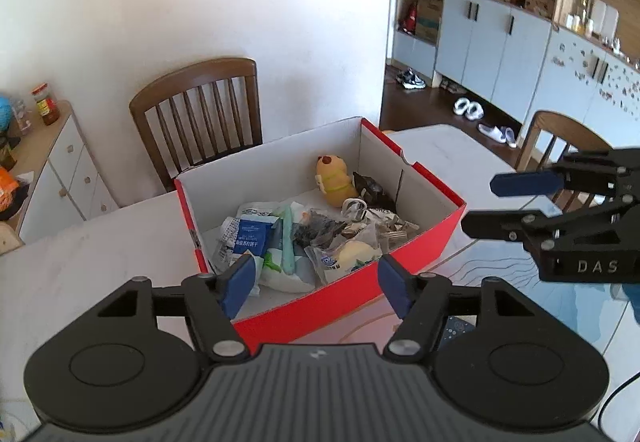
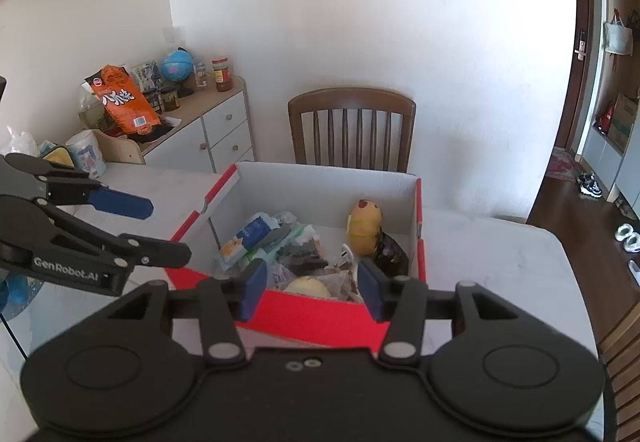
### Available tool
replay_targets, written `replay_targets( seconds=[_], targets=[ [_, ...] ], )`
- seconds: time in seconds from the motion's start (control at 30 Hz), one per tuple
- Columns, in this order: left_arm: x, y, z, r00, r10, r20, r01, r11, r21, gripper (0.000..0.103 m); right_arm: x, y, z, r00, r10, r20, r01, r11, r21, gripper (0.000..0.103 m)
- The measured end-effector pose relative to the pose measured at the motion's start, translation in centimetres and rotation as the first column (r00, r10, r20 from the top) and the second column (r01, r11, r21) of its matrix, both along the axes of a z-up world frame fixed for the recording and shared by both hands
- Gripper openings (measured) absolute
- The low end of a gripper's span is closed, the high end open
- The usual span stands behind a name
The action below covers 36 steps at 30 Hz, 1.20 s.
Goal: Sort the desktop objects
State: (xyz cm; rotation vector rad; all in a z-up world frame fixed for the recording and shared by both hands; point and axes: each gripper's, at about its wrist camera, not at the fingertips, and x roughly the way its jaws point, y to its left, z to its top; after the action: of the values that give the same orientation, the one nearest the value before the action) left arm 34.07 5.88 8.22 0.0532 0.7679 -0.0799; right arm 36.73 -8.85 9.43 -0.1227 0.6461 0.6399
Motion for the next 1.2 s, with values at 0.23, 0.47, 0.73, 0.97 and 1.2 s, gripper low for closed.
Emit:
replay_targets(
  seconds=[0.23,0.47,0.73,0.97,1.2],
  targets=[
    [-1.7,0.0,0.0,0.999,0.033,0.013,-0.033,0.999,-0.026,0.076,-1.3,-0.5,-0.6,1.0,-0.005,0.011,0.006,1.0,-0.009,0.06],
    [-3.1,-0.2,-0.4,0.998,0.056,0.041,-0.054,0.998,-0.04,0.086,-2.5,-0.8,-0.8,1.0,-0.006,0.026,0.007,1.0,-0.007,0.07],
    [-4.9,-0.3,-0.8,0.993,0.102,0.064,-0.099,0.994,-0.054,0.102,-3.8,-1.4,-1.2,0.999,-0.005,0.052,0.005,1.0,-0.001,0.092],
    [-6.2,-0.4,-0.8,0.988,0.135,0.073,-0.128,0.988,-0.087,0.102,-4.6,-1.6,-1.5,0.998,-0.008,0.064,0.008,1.0,0.0,0.1],
    [-7.0,-0.9,-0.4,0.984,0.149,0.099,-0.145,0.988,-0.051,0.102,-4.8,-2.3,-1.5,0.998,-0.031,0.051,0.03,0.999,0.016,0.1]
  ],
)
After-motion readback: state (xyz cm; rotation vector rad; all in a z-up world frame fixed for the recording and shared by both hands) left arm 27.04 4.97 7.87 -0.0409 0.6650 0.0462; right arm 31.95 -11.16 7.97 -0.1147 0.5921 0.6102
